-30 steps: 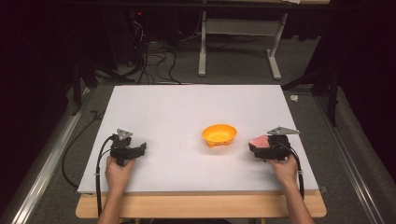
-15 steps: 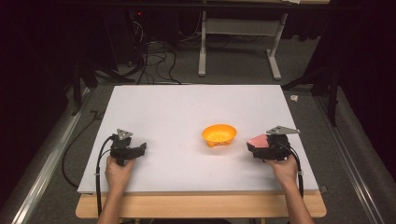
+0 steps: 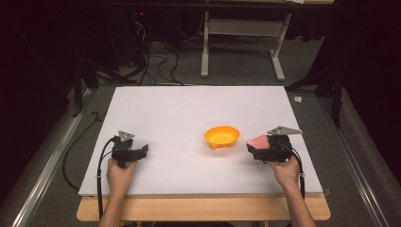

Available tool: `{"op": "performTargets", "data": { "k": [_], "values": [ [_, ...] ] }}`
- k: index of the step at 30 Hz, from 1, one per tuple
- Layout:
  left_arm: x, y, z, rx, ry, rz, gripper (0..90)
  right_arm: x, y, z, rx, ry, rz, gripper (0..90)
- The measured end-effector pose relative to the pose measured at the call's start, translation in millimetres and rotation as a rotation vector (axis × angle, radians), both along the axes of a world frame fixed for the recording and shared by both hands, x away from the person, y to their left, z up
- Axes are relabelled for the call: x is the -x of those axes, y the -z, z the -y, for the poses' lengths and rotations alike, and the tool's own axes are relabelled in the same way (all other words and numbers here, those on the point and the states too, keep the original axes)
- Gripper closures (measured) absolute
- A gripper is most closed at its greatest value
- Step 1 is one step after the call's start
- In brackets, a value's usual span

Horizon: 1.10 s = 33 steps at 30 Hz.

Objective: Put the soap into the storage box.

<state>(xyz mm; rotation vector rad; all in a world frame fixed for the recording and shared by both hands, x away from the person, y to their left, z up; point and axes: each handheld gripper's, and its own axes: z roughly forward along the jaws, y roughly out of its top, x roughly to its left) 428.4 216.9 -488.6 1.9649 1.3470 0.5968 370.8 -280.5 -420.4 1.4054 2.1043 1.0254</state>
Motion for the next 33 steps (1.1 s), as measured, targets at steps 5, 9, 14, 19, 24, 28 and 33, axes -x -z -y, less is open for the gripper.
{"op": "performTargets", "data": {
  "k": [5,9,14,19,24,28,33],
  "values": [
    [0.0,0.0,0.0,0.0,0.0,0.0,25.9,1.7,-5.7,-7.2,0.007,-0.022,0.005,13.6],
    [0.0,0.0,0.0,0.0,0.0,0.0,25.9,2.3,-9.2,-11.1,0.0,-0.033,0.006,13.6],
    [0.0,0.0,0.0,0.0,0.0,0.0,25.9,2.6,-12.4,-15.6,-0.001,-0.046,0.007,13.6],
    [0.1,0.0,0.0,0.0,0.0,0.0,25.9,2.1,-15.1,-21.5,0.008,-0.067,0.008,13.6],
    [0.1,0.0,0.0,-0.001,0.0,0.0,25.9,2.1,-16.5,-26.3,0.009,-0.076,0.004,13.6],
    [0.1,-0.1,-0.2,-0.002,0.002,-0.001,25.9,1.4,-18.3,-31.1,0.011,-0.086,0.004,13.6],
    [0.1,-0.1,-0.2,-0.002,0.002,-0.001,25.9,0.3,-20.5,-35.5,0.001,-0.095,0.001,13.6]
  ]
}}
